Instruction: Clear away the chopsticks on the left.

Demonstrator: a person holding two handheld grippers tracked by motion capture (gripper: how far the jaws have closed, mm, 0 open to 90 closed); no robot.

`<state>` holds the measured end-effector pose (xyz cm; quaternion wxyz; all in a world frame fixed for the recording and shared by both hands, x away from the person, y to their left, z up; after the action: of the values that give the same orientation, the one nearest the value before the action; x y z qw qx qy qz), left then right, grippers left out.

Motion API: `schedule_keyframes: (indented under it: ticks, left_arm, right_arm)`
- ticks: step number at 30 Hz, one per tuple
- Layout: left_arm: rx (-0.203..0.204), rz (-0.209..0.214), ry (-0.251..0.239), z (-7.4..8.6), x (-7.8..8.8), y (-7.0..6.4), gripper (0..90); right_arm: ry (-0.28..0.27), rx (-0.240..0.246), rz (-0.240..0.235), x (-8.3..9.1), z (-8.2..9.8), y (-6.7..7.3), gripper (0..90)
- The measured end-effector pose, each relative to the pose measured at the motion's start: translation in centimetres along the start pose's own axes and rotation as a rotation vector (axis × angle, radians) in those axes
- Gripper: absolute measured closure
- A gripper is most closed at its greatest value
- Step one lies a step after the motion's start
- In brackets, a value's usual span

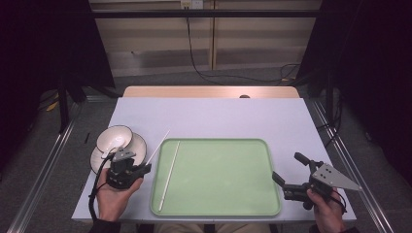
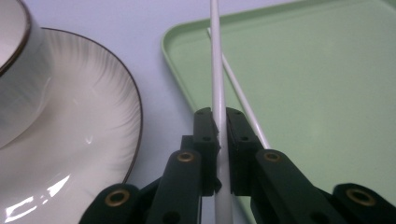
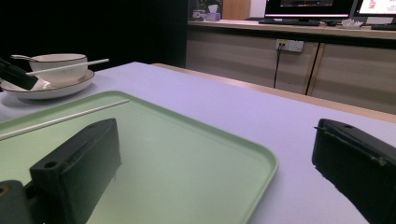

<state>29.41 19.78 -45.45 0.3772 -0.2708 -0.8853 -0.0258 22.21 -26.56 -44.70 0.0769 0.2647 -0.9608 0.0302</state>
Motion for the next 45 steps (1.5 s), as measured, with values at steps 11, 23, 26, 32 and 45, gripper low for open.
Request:
schedule_keyframes:
  ticks: [11, 23, 26, 32, 45]
  left_arm:
    - [0.03, -0.018, 0.022, -0.9, -1.5, -1.0, 84.5]
    - [0.111, 0.007, -0.033, -1.3, -3.4, -3.2, 84.7]
    - [0.122, 0.004, -0.024, -0.7, -4.0, -3.6, 84.7]
    - [0.13, -0.039, -0.019, -0.2, -4.8, -4.5, 84.5]
    - [0.178, -0.04, -0.011, 0.0, -5.7, -5.8, 84.7]
  right_arm:
    - [-0.001, 0.004, 0.0, 0.0, 0.0, -0.1, 0.7]
    - [-0.006, 0.003, -0.007, 0.1, -0.1, 0.0, 0.7]
    - [-0.003, 0.006, -0.008, 0.1, -0.1, 0.0, 0.7]
    - [-0.006, 0.006, -0.011, 0.0, -0.1, 0.0, 0.7]
    - [-0.003, 0.005, -0.016, 0.0, 0.0, 0.1, 0.7]
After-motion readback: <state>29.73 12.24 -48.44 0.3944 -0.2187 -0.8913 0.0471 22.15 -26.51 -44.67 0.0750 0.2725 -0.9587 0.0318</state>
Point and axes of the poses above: each handheld gripper's, and its own axes: x roughly backward along the jaws, z roughly out of its underside, y roughly to its left, the point moved 4 cm from there along -x, roughly forward along the jaws, and after that the axes turned 2 degrees about x, right-handed, at the moved point
